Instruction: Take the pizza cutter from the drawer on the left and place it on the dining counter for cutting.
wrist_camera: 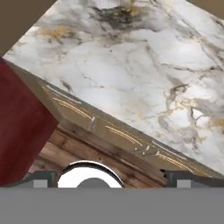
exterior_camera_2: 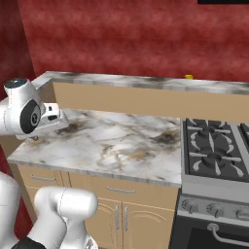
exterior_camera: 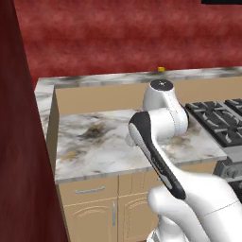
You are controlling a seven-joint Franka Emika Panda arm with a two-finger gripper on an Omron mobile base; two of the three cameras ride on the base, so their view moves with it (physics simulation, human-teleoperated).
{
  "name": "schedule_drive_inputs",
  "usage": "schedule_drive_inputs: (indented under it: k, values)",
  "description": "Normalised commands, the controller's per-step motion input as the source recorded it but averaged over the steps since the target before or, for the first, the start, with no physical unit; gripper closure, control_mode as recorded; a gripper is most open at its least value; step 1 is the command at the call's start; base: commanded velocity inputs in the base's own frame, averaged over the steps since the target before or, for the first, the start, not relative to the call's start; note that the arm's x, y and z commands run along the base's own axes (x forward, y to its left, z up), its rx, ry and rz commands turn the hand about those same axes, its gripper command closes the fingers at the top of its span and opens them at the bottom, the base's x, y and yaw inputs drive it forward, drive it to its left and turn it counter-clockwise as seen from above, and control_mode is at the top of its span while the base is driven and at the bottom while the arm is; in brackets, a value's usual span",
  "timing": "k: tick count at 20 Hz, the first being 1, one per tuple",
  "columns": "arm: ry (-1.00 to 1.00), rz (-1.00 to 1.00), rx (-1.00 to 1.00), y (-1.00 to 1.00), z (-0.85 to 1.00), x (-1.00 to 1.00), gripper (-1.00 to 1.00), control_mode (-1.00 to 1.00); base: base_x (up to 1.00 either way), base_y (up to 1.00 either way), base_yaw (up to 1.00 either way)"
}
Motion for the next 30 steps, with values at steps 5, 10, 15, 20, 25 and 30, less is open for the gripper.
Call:
schedule_drive_inputs:
  k: [5, 10, 15, 20, 25, 30]
  values:
    - [-0.27, 0.58, -0.22, 0.79, -0.79, -0.02, -1.0, -1.0, 0.0, 0.0, 0.0]
    - [-0.26, 0.52, -0.31, 0.86, -0.82, 0.0, -1.0, -1.0, 0.0, 0.0, 0.0]
    - [-0.14, 0.35, -0.27, 0.98, -0.61, 0.0, -1.0, -1.0, 0.0, 0.0, 0.0]
    - [-0.1, 0.05, -0.29, 0.91, -0.56, 0.0, -1.0, -1.0, 0.0, 0.0, 0.0]
    - [-0.14, 0.0, -0.17, 0.47, -0.52, 0.0, -1.0, -1.0, 0.0, 0.0, 0.0]
    - [-0.17, 0.0, -0.15, 0.06, -0.45, 0.0, -1.0, -1.0, 0.0, 0.0, 0.0]
